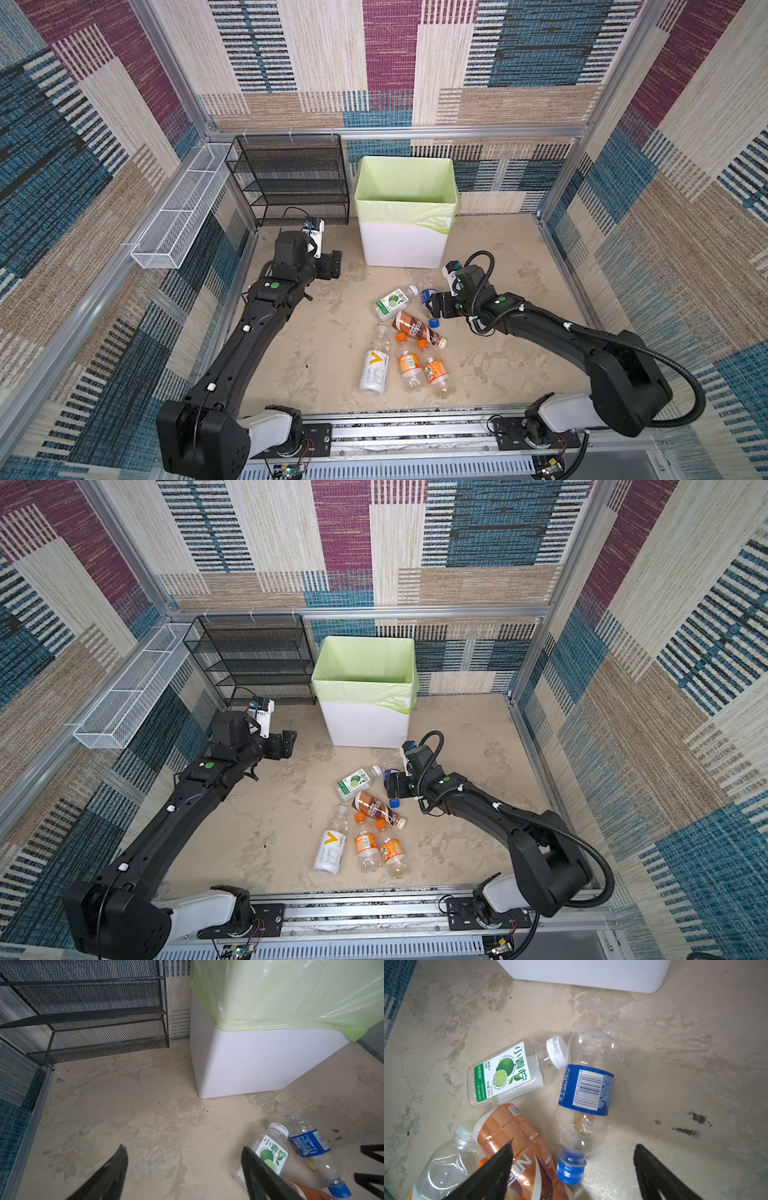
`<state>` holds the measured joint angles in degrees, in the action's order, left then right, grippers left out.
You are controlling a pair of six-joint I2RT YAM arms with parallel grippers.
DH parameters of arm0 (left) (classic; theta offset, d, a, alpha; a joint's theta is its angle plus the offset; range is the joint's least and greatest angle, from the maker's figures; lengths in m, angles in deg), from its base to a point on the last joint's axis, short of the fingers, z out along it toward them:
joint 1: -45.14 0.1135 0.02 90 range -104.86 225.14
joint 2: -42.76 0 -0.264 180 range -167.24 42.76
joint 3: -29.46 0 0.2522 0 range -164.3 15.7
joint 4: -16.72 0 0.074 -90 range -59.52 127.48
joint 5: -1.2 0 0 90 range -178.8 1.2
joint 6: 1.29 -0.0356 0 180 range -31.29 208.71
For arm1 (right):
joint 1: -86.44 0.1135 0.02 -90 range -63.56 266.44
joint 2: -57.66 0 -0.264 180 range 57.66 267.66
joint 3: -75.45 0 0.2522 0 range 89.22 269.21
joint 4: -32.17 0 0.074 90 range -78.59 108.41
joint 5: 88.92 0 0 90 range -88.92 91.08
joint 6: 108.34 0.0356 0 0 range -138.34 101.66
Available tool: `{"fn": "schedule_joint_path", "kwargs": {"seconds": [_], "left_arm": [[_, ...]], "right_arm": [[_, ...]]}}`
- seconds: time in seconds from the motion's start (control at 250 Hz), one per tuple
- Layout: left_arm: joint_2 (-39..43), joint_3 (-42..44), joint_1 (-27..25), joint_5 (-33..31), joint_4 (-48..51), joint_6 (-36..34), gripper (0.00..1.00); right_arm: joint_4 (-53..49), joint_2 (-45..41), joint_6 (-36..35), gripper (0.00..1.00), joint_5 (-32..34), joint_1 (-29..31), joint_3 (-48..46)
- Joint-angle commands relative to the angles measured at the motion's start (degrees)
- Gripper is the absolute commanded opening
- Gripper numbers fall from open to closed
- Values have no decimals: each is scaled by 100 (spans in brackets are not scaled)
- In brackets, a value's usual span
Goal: Throw the plastic bottles in the bin
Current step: 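Grasp the blue-capped clear bottle with the right gripper while the left arm withdraws, then lift the blue-capped bottle with the right gripper and carry it over the bin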
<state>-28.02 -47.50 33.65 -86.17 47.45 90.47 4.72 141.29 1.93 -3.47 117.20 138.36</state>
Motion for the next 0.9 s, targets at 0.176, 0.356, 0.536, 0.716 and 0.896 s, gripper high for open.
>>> {"fn": "schedule_joint_path", "kwargs": {"seconds": [0.176,0.356,0.536,0.716,0.896], "left_arm": [[-36,85,118,551,-389,358,84],[-57,141,147,651,-437,430,83],[-115,147,216,793,-497,483,83],[-161,152,252,907,-528,545,83],[-223,168,274,832,-524,528,82]], "right_arm": [[506,1087,-31,90,531,17,584],[664,1500,-23,81,640,17,762],[811,1568,21,70,706,17,637],[846,1551,61,60,694,17,535],[889,1252,82,49,743,0,422]]}}
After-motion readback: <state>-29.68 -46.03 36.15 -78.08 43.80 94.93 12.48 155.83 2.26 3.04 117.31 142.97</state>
